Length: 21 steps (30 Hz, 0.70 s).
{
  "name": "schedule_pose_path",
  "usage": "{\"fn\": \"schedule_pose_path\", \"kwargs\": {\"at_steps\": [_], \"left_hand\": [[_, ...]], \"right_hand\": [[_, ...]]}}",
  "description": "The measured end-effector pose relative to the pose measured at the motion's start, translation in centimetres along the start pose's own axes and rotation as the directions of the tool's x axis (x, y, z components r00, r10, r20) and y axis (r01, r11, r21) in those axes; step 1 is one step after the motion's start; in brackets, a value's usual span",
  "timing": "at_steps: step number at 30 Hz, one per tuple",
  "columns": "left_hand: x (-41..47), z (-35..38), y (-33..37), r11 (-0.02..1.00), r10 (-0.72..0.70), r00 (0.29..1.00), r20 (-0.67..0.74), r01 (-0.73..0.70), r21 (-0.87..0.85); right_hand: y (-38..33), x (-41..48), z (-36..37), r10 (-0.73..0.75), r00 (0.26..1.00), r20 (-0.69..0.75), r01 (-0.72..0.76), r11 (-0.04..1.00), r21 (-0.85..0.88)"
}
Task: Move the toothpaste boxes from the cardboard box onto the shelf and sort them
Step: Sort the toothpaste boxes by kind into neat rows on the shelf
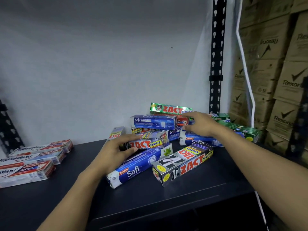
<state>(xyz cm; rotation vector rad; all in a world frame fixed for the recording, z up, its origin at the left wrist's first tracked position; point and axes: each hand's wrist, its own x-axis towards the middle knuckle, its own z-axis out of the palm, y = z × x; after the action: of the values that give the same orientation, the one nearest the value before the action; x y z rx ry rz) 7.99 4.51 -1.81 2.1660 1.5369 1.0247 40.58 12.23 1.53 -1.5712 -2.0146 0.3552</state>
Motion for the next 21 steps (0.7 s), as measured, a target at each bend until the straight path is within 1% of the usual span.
{"fn": "schedule_pose_path", "kwargs": {"at_steps": [2,3,7,10,13,15,16,18,19,21], "left_hand": [[0.0,-0.3,-0.2,1.0,-0.002,1.0,-0.016,0.002,0.019],[0.1,-0.4,-0.4,1.0,-0.005,1.0,-0.022,0.006,0.028],[-0.1,-0.8,-0.6,0.997,-0.01,0.998,-0.063,0.015,0.08],[-0.3,-0.7,-0.5,0.997,0.0,0.998,-0.07,0.006,0.079],[-0.4,-0.8,-0.4,0.997,0.0,0.998,-0.066,0.005,0.079],[-0.5,-0.8,-0.4,0.996,0.004,0.998,-0.068,0.002,0.087],[-0.5,-0.8,-0.4,0.996,0.005,0.998,-0.066,0.001,0.094],[-0.5,-0.8,-0.3,0.995,0.012,0.997,-0.07,-0.005,0.102],[-0.6,-0.7,-0.2,0.995,0.015,0.997,-0.075,-0.007,0.103],[-0.7,-0.7,0.0,0.995,0.017,0.995,-0.097,-0.007,0.101]], "right_hand": [[-0.2,0.3,0.6,-0.009,0.999,0.036,0.009,1.0,0.005],[0.0,0.4,0.8,-0.014,1.0,0.022,0.014,1.0,0.004],[0.4,0.3,1.2,-0.036,0.993,-0.112,0.039,0.999,0.021],[0.2,-0.3,1.4,-0.058,0.974,-0.217,0.07,0.996,0.05],[0.6,-1.2,1.9,-0.137,0.921,-0.364,0.143,0.99,-0.009],[1.2,-2.0,1.9,-0.143,0.868,-0.476,0.169,0.985,0.013],[1.5,-2.5,1.7,-0.121,0.844,-0.522,0.176,0.983,0.057],[2.3,-3.1,1.1,-0.004,0.818,-0.575,0.161,0.962,0.222],[2.7,-3.4,0.7,0.078,0.814,-0.575,0.159,0.923,0.351],[3.3,-4.1,0.0,0.216,0.822,-0.527,0.185,0.775,0.605]]}}
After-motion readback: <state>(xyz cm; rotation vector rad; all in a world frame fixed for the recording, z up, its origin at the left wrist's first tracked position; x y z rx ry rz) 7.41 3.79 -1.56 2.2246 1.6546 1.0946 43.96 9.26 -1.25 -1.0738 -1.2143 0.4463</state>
